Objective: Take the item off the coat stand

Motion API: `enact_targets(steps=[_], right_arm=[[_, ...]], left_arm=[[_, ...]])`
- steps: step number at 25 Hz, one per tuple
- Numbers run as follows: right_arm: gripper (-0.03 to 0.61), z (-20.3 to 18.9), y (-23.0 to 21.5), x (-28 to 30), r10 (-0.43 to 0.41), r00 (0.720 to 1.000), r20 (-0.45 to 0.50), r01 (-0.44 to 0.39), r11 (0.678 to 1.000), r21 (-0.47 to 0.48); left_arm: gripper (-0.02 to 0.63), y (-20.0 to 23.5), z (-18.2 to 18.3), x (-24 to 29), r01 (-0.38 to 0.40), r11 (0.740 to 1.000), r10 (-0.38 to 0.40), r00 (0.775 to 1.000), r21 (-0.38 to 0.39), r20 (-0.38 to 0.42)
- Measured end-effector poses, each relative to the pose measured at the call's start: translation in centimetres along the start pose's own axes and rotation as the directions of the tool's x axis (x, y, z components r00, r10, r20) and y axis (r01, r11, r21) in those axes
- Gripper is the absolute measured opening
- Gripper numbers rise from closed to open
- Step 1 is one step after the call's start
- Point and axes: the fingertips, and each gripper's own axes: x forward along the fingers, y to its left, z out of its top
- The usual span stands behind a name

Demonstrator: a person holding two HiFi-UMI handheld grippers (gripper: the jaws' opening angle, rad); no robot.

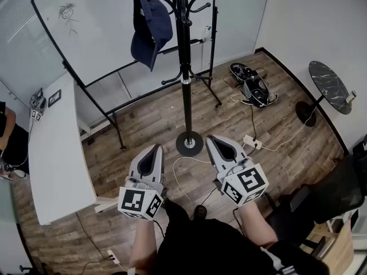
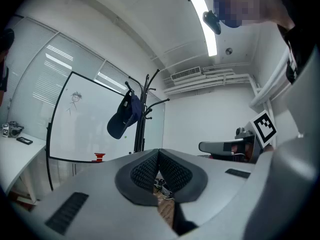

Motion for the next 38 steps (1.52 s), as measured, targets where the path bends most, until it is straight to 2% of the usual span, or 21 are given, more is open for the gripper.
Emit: enact_targets(steps=[4, 11, 16, 24, 32, 38], right_arm=[[0.031, 0.0, 0.6, -0.3, 0.013, 1.000, -0.029, -0.013, 1.000, -0.003], [0.031, 1.1, 0.0, -0.6, -0.003, 1.000, -0.010, 0.003, 1.000, -0.011], [0.032, 1.1, -0.4, -1.2, 0.014, 0.999, 0.029, -0.016, 0.996, 0.085], [0.032, -0.2, -1.0, -1.3, 0.010, 1.000, -0.007, -0.009, 0.995, 0.103], [0.032, 0.4, -0.8, 2.0, -0.010, 1.000, -0.003, 0.010, 0.995, 0.103], [0.032, 0.8, -1.0, 7.2, -0.078, 0.997, -0.012, 0.079, 0.994, 0.077]], left_arm=[[0.015, -0.4, -0.4, -0.4, -0.018, 1.000, 0.018, 0.999, -0.003, -0.029], [0.015, -1.8, 0.0, 0.6, 0.016, 1.000, -0.016, 0.999, 0.011, -0.043], [0.015, -2.4, -0.3, 0.9, 0.023, 1.000, -0.022, 0.998, 0.007, -0.060], [0.015, -2.8, -1.3, 0.3, 0.006, 1.000, -0.005, 0.997, 0.010, -0.081], [0.015, 0.8, -1.3, 1.7, 0.016, 1.000, -0.017, 0.998, -0.011, -0.062], [0.015, 6.8, -1.6, 4.6, 0.057, 0.996, -0.060, 0.996, -0.062, -0.059]])
